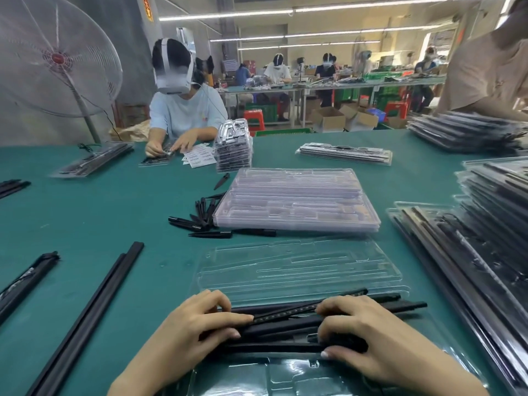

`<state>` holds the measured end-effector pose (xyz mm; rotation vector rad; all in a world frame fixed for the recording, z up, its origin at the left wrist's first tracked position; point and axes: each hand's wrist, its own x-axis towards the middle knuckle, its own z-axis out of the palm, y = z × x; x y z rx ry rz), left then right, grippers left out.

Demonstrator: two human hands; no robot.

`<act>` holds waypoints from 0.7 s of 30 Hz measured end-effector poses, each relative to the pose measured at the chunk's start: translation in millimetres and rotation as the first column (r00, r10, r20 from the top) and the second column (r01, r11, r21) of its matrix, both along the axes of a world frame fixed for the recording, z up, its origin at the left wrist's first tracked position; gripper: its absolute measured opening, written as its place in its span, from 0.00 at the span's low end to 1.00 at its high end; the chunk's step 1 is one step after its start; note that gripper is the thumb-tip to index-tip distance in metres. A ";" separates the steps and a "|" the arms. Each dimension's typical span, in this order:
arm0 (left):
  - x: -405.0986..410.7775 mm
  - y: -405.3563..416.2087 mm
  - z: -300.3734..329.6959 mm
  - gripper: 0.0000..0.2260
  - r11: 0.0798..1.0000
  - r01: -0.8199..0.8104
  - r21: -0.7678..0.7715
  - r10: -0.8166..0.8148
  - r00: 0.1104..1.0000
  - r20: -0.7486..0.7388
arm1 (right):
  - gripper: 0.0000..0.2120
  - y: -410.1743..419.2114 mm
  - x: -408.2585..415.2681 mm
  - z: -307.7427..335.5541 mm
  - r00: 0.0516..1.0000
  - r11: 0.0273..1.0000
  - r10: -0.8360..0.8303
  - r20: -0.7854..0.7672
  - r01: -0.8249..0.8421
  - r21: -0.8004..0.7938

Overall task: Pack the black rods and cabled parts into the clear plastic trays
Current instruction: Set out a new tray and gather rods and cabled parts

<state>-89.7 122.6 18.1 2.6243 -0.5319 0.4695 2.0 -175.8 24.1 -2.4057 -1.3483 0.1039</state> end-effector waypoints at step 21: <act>2.6 -1.5 -2.3 0.24 0.987 0.009 0.162 0.031 0.970 -0.243 | 0.23 -28.7 -3.9 15.3 0.988 0.989 -0.147 0.056 0.148 -0.007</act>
